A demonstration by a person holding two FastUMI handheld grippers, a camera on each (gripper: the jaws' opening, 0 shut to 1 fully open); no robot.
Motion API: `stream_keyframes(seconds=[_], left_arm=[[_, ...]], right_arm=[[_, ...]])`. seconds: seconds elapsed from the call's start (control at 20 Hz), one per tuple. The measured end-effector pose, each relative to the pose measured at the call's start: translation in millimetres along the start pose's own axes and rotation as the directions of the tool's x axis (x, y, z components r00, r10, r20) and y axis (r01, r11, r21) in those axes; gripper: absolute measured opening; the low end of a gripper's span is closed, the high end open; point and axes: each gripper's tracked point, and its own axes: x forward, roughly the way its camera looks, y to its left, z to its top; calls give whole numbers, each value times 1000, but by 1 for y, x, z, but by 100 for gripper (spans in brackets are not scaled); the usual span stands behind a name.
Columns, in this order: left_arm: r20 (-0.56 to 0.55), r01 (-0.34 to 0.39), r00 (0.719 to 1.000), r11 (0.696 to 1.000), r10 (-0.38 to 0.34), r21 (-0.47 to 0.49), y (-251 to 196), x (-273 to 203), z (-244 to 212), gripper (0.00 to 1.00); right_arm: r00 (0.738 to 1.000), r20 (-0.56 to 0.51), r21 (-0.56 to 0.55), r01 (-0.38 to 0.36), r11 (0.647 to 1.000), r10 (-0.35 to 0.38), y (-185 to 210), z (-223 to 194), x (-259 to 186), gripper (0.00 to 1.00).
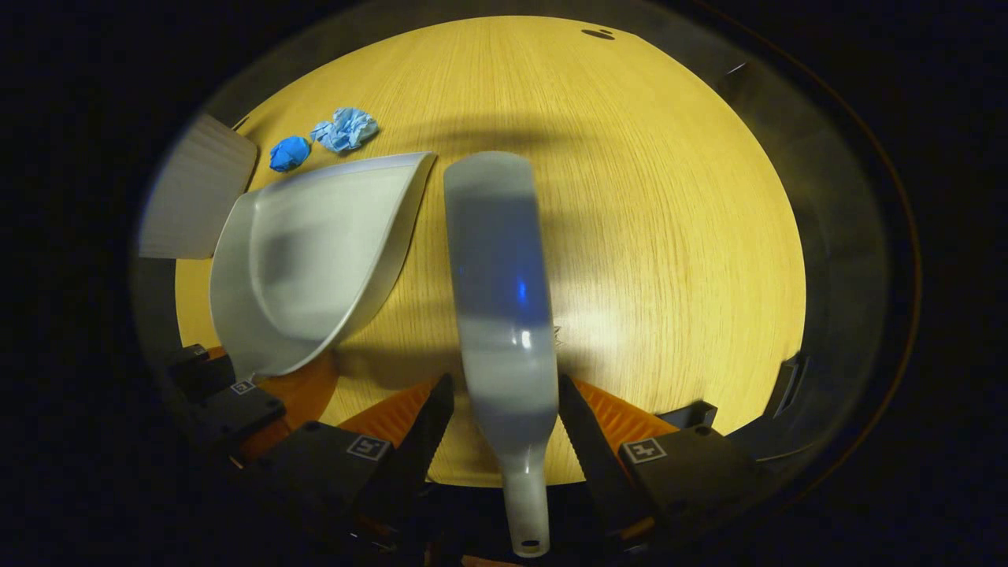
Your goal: Pick up the small broom and dustpan from the desktop, sweep the trash into the dustpan with the broom, and then empty the trash into the garbage bin.
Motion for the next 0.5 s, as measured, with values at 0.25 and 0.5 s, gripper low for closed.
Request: stream_keyframes(seconds=[0.25, 0.5], left_arm=[[7, -5, 1000, 1000, 5, 2, 2, 0, -1, 65], [44, 1, 999, 1000, -2, 20, 3, 5, -4, 34]], right_arm=[[1000, -4, 10, -9, 1000, 9, -6, 2, -1, 78], [998, 21, -100, -51, 994, 54, -9, -2, -1, 39]])
